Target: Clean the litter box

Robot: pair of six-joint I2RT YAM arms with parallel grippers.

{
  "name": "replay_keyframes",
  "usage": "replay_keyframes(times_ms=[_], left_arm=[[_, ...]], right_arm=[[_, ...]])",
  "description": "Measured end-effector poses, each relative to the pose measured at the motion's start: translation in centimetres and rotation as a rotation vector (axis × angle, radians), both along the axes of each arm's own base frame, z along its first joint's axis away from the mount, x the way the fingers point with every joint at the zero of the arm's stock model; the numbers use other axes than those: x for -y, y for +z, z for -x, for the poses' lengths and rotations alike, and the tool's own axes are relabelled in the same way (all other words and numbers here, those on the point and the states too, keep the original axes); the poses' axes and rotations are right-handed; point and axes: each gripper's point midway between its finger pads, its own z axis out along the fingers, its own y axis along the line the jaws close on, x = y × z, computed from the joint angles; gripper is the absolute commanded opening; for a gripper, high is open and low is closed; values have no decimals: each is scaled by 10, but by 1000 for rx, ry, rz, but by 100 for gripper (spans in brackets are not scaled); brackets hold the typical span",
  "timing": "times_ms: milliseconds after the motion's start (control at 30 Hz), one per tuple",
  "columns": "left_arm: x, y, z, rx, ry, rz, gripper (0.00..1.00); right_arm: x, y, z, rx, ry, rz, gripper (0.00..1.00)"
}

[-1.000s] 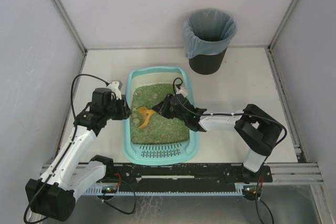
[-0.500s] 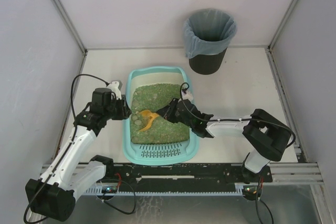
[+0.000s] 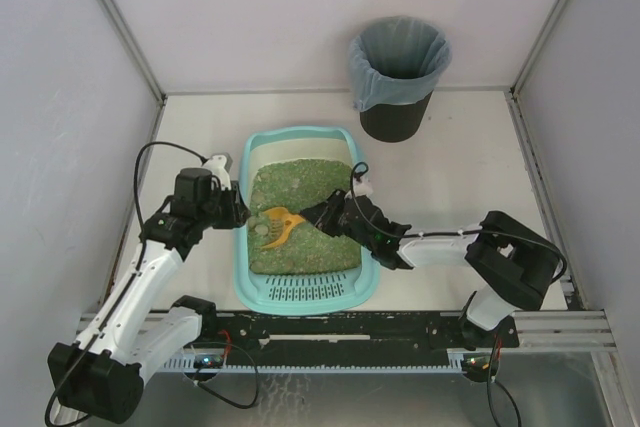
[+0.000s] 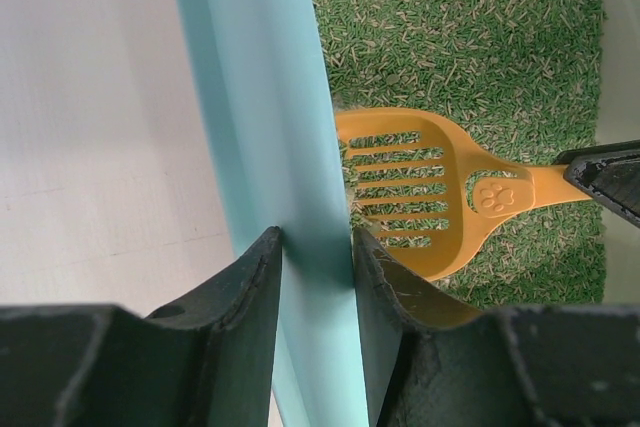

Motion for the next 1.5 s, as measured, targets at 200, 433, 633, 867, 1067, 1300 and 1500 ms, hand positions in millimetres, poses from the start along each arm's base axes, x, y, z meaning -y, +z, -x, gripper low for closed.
replay_keyframes(times_ms=[200,433,633,867,1067,1300,1500], left_arm=[[0,9,2,37,-1,10,42],[-6,36,6,156,20,27,49],[-12,54,8,235,46,31,50],[-15,52,7,233,62,17,51],[-17,52,6,235,72,10,51],[-18,52,5,236,78,6,51],[-18,51,5,230,78,5,51]], right_arm=[[3,3,2,2,-3,-14,0],[17,18,1,29,-43,-32,0],[27,42,-1,68,-77,-55,0],[62,56,3,112,-117,-63,0],[107,69,11,172,-180,-116,0],[110,65,10,153,-158,-170,0],[123,42,11,100,-178,-167,0]])
